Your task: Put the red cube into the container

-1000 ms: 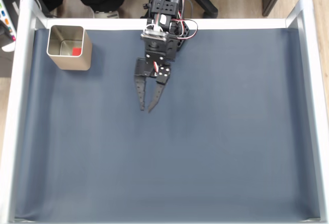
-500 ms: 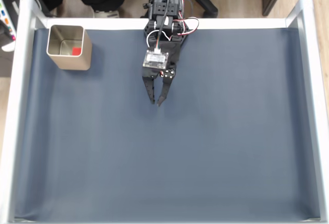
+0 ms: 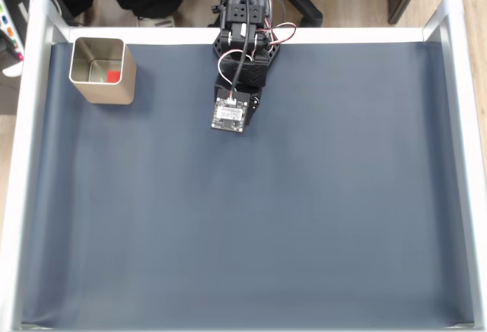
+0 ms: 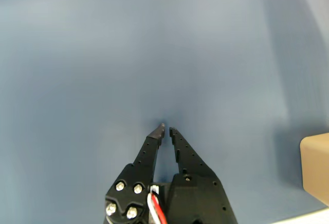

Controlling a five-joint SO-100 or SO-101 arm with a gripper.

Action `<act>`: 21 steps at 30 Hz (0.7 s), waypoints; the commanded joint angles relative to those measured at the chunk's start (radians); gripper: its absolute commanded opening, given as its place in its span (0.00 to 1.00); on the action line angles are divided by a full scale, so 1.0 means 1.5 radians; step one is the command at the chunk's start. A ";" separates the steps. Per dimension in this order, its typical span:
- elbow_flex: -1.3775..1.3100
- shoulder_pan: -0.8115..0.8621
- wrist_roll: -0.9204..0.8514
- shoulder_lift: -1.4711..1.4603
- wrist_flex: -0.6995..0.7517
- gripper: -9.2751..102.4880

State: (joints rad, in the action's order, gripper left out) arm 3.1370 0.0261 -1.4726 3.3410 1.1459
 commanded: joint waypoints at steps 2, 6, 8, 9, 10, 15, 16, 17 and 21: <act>-0.005 0.000 -0.006 0.009 0.046 0.08; -0.005 0.000 0.009 0.009 0.072 0.08; -0.005 0.000 0.006 0.009 0.082 0.08; -0.005 -0.003 -0.006 0.009 0.085 0.09; -0.005 -0.007 -0.018 0.009 0.090 0.08; -0.005 -0.012 -0.016 0.009 0.097 0.08; -0.005 -0.012 -0.016 0.009 0.099 0.09; -0.005 -0.013 -0.026 0.009 0.099 0.09; -0.005 -0.013 -0.041 0.009 0.101 0.09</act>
State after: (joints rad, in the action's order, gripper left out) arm 3.1370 0.0046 -1.5248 3.3579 1.2901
